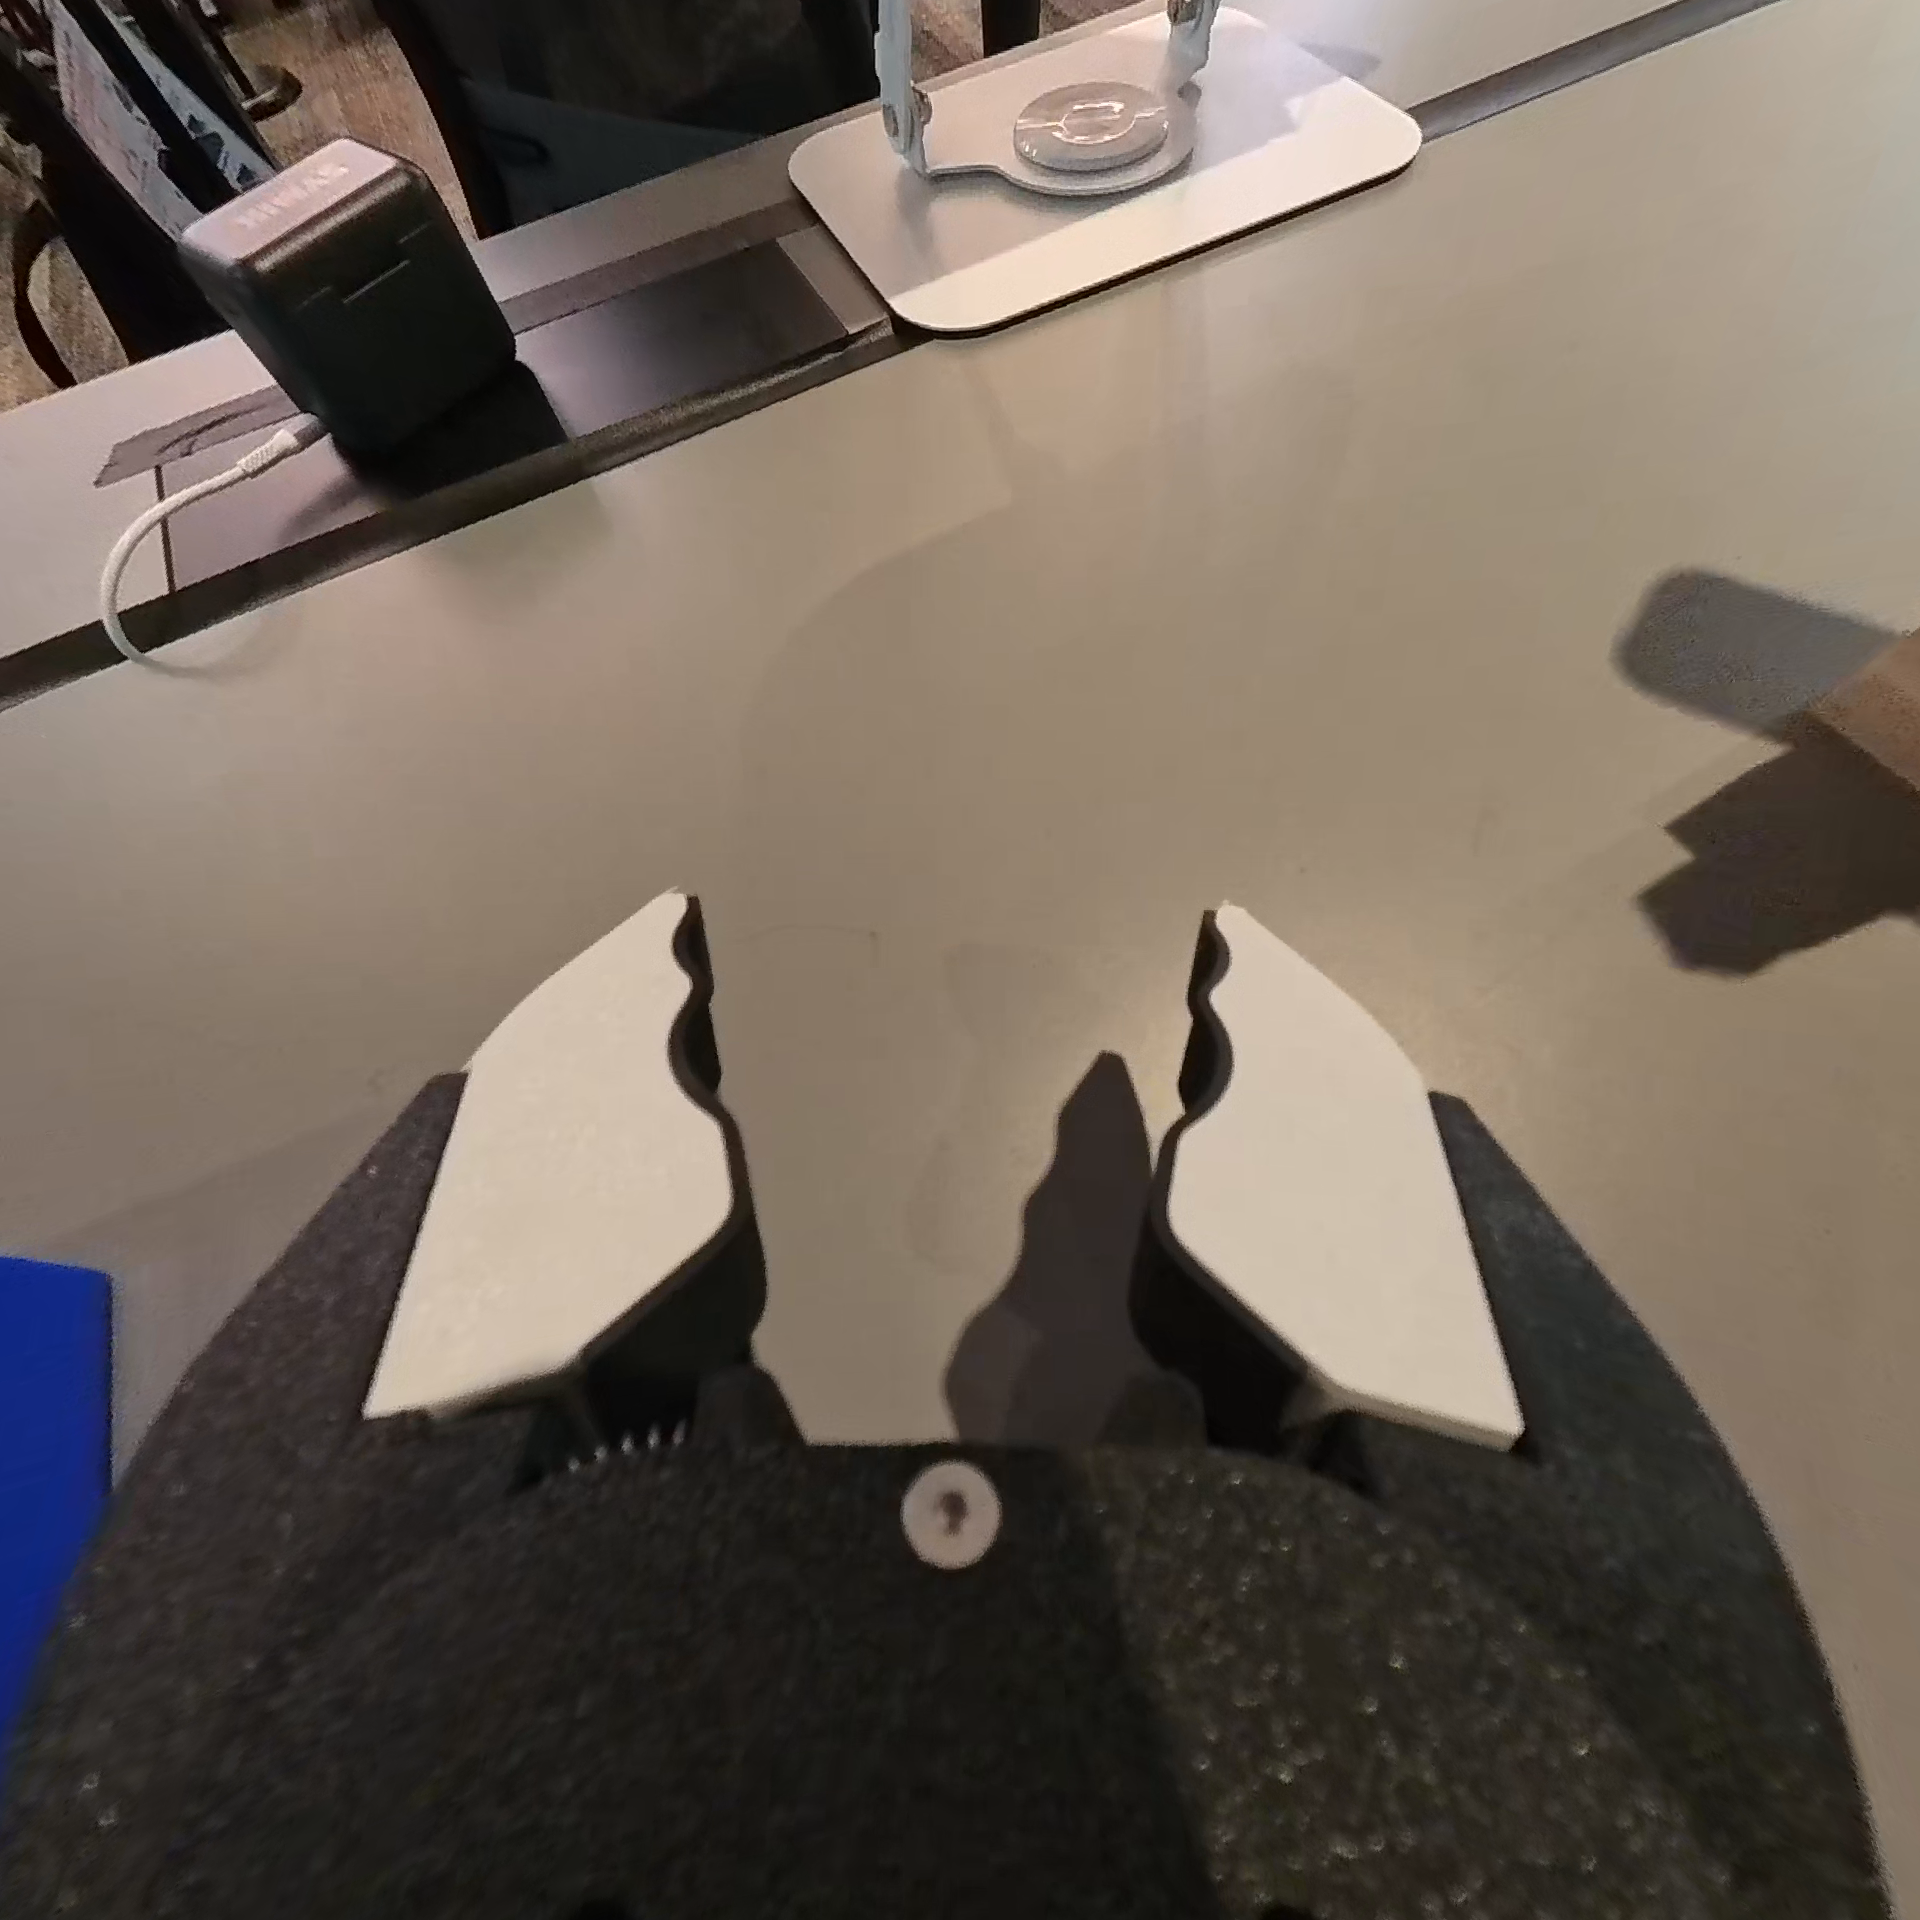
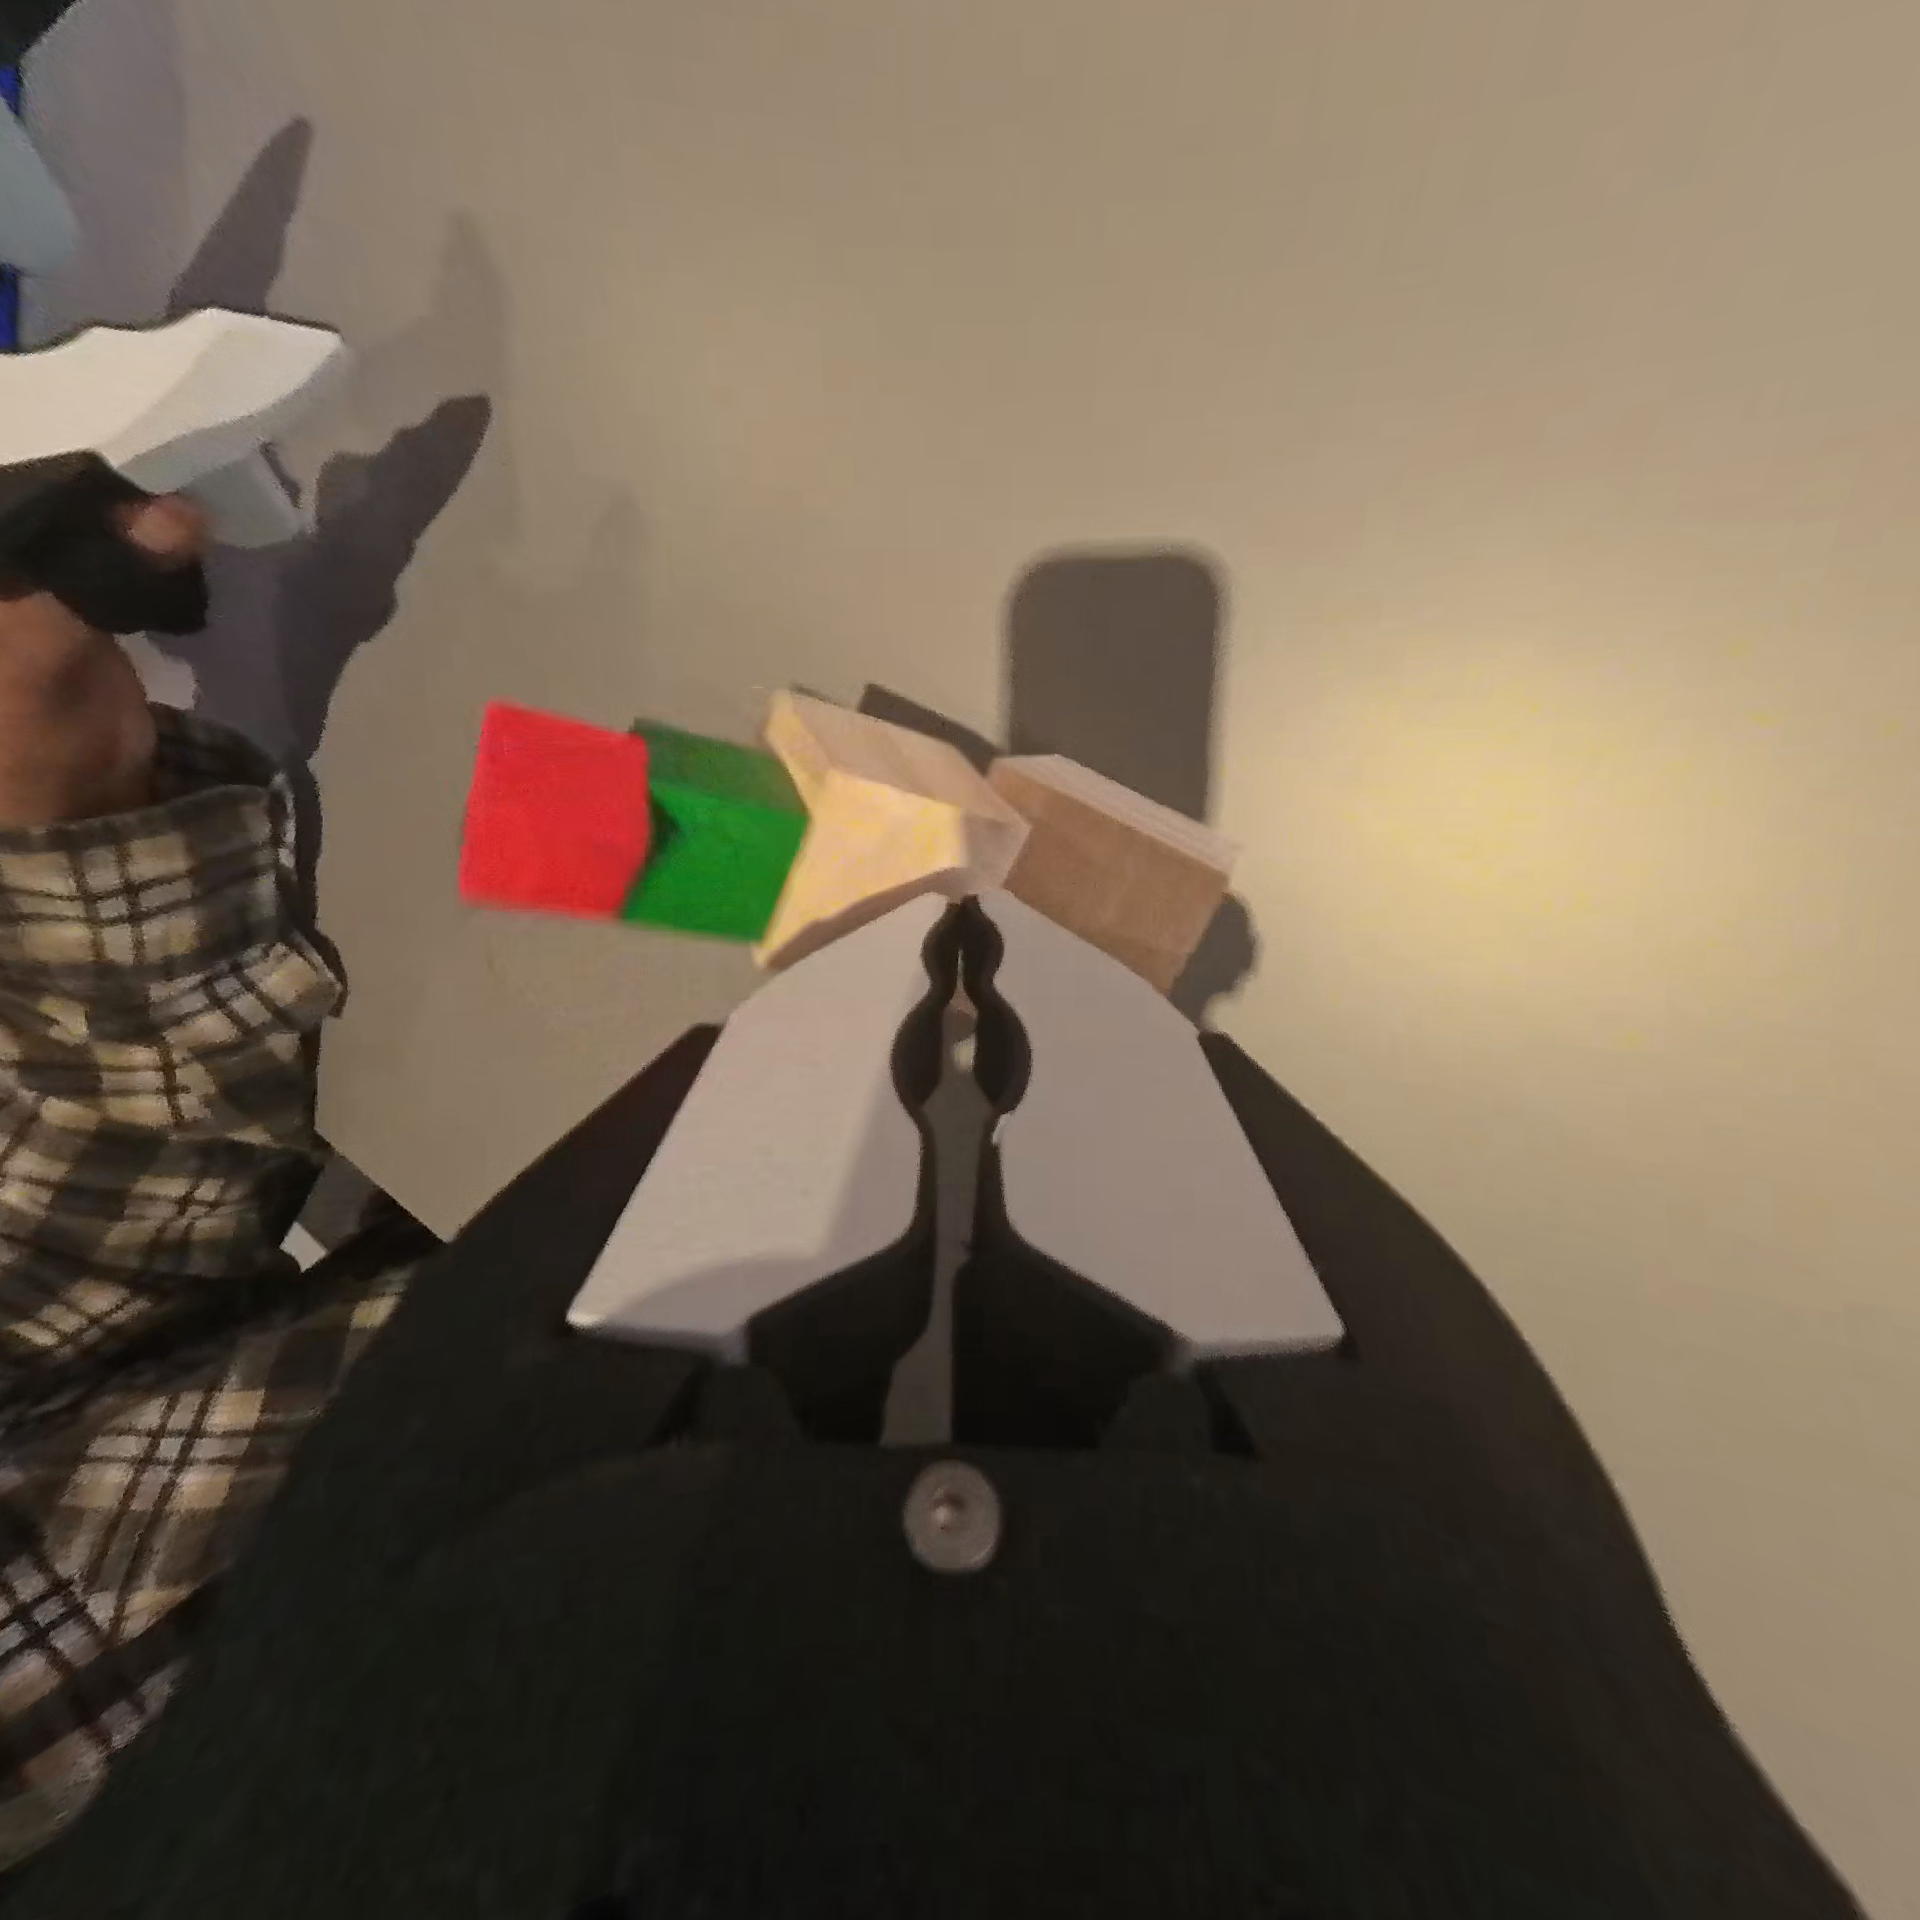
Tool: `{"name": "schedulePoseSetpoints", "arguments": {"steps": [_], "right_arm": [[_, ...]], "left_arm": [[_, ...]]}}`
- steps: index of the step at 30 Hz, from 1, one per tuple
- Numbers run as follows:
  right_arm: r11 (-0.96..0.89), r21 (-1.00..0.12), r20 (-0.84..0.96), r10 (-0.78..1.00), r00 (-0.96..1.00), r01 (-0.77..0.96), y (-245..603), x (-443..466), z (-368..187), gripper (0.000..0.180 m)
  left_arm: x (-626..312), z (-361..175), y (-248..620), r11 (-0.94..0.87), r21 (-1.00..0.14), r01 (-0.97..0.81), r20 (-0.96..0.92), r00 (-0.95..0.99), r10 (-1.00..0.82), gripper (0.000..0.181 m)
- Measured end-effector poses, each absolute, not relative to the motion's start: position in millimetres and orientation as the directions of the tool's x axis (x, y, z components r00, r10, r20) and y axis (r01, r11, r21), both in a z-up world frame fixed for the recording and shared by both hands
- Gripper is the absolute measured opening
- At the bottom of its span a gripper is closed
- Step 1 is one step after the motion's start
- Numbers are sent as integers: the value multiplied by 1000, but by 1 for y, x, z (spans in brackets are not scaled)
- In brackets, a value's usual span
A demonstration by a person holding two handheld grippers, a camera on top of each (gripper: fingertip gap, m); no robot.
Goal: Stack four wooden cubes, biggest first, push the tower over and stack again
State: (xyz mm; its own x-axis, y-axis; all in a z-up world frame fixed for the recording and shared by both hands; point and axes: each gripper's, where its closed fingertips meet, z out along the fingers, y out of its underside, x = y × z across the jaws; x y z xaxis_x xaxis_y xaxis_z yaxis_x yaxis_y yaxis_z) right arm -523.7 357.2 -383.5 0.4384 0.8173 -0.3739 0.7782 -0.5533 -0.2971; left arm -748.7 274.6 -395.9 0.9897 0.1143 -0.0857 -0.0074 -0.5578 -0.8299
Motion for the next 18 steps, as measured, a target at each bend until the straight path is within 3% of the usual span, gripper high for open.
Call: {"name": "schedulePoseSetpoints", "arguments": {"steps": [18], "right_arm": [[-520, -397, -331, 850, 411, 757, 373, -499, -364, 0]], "left_arm": [[-744, -397, 277, -553, -833, -19, -80, 993, 86, 88]]}}
